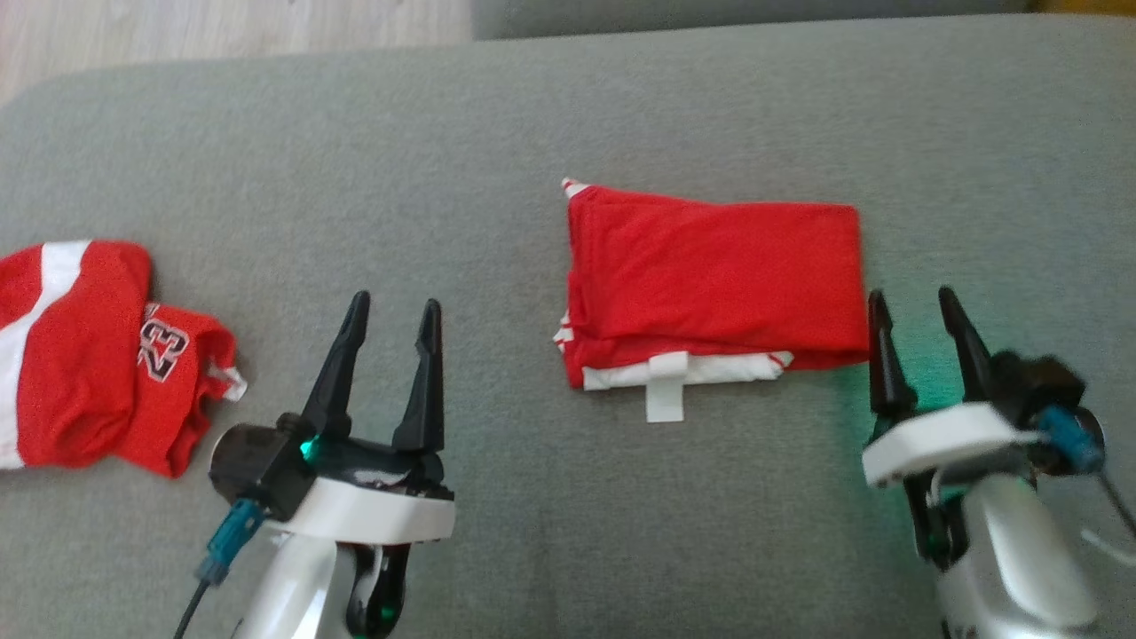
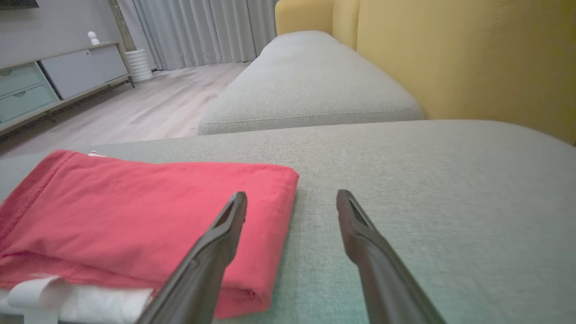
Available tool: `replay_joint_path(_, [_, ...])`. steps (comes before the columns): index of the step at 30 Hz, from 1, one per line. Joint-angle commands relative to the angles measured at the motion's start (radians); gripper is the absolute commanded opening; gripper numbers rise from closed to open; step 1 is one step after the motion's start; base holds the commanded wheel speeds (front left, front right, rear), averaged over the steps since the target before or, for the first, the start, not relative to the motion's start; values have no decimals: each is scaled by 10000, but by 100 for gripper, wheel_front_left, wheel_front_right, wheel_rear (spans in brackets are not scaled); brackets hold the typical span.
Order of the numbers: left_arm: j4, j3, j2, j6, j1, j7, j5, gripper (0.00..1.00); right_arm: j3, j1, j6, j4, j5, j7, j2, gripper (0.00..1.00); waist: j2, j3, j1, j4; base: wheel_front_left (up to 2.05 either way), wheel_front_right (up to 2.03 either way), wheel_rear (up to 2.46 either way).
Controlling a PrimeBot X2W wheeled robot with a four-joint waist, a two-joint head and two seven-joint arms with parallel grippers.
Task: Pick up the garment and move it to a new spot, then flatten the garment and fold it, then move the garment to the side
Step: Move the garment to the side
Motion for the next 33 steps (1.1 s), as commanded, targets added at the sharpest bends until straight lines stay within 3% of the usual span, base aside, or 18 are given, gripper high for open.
replay_joint_path(1, [-249, 217, 5, 15, -358, -51, 19, 100, 216, -528, 67, 55, 709, 39, 19, 100, 0, 260, -1, 249, 0, 0, 0])
replay_joint_path(15, [-198, 191, 5, 15, -802, -51, -61, 100, 815, -2332, 67, 3319, 1758, 735, 20, 100, 0, 803, -1, 712, 0, 0, 0])
replay_joint_path(16, [-194, 208, 5, 15, -804, -51, -58, 100, 931, -2414, 67, 3462, 1826, 718, 20, 88, 0, 807, -1, 693, 0, 0, 0])
replay_joint_path(17, [-180, 227, 5, 15, -798, -51, -53, 100, 1078, -2495, 67, 3568, 1826, 662, 20, 10, 0, 802, -1, 654, 0, 0, 0])
replay_joint_path(18, [-161, 242, 5, 15, -792, -51, -39, 100, 1197, -2579, 67, 3647, 1723, 571, 20, 0, 0, 788, -1, 594, 0, 0, 0])
replay_joint_path(23, [-154, 272, 5, 15, -787, -51, 25, 100, 1488, -3001, 67, 3738, 509, 101, -337, 0, 0, 694, -1, 176, 0, 0, 0])
replay_joint_path(27, [-185, 272, 5, 15, -847, -51, 69, 100, 1817, -3252, 67, 3434, -238, -53, -1029, 0, 0, 694, -1, -178, 0, 0, 0])
replay_joint_path(33, [-203, 195, 5, 15, -1028, -51, 94, 100, 2298, -3655, 67, 3245, -530, -101, -3153, 0, 0, 870, -1, -361, 0, 0, 0])
